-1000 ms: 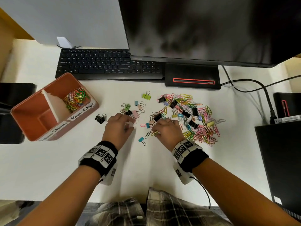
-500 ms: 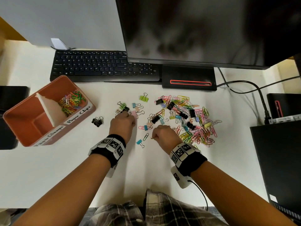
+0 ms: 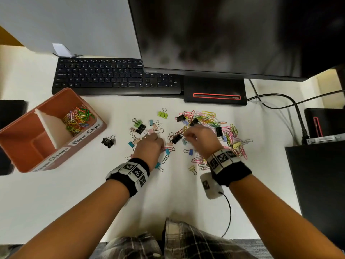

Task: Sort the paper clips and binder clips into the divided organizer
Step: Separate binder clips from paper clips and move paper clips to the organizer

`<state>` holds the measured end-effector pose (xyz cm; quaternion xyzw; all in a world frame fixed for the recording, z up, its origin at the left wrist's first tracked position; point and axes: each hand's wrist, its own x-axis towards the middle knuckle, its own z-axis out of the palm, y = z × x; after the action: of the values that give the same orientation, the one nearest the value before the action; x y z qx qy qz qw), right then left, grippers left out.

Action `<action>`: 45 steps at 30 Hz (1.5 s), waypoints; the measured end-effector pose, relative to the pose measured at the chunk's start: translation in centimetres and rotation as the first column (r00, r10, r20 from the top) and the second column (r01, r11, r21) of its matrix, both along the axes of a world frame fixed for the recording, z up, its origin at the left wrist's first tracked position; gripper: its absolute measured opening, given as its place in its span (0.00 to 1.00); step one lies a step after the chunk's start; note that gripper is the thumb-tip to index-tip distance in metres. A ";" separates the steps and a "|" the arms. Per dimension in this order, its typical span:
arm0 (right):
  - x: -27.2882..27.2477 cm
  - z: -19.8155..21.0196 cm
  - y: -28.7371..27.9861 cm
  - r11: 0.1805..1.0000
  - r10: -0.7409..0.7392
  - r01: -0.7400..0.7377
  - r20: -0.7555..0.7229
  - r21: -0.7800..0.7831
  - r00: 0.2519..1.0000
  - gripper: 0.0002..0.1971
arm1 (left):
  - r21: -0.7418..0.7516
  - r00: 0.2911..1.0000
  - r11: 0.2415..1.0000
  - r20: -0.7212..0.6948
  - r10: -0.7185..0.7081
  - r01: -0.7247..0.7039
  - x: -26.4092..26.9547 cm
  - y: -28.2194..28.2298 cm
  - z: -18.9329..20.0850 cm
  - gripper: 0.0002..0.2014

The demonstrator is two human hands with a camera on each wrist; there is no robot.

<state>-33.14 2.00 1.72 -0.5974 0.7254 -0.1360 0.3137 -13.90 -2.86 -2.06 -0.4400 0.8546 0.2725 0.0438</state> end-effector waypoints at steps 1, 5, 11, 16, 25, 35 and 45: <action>-0.6 0.0 -0.9 1.000 0.006 -0.006 -0.021 -0.009 1.000 0.08 | -0.006 1.000 1.000 0.001 -0.013 0.013 -0.1 0.0 0.0 0.05; -0.9 -0.5 -3.6 0.970 0.191 -0.176 -0.080 0.165 0.978 0.16 | 0.014 0.999 0.999 -0.009 -0.038 0.038 0.1 -0.2 0.2 0.03; -0.2 -1.4 -3.6 0.954 0.193 -0.163 -0.102 0.252 0.976 0.11 | 0.159 0.977 0.984 -0.183 0.111 -0.082 1.8 0.3 1.2 0.05; 0.0 -2.3 -2.2 0.979 0.133 -0.101 -0.183 0.174 0.974 0.09 | 0.213 0.998 0.975 -0.025 -0.055 0.059 1.3 2.3 0.9 0.12; 0.5 -2.6 -1.0 0.974 0.183 -0.146 -0.223 0.174 0.958 0.08 | 0.055 0.996 0.994 0.017 -0.091 0.090 0.3 2.3 0.2 0.05; 0.8 -2.2 -0.9 0.982 0.068 -0.044 -0.126 0.182 0.990 0.13 | 0.040 0.977 0.987 0.144 -0.160 0.156 0.0 2.4 -0.1 0.08; 1.8 -0.9 -2.1 0.939 0.081 -0.037 -0.117 0.342 0.990 0.10 | 0.098 0.975 0.986 0.167 -0.148 0.133 -0.2 2.7 0.5 0.17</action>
<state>-31.29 -0.09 0.84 -0.5636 0.7385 0.0393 0.3681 -14.12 -0.14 -1.51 -0.3982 0.8639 0.2658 0.1564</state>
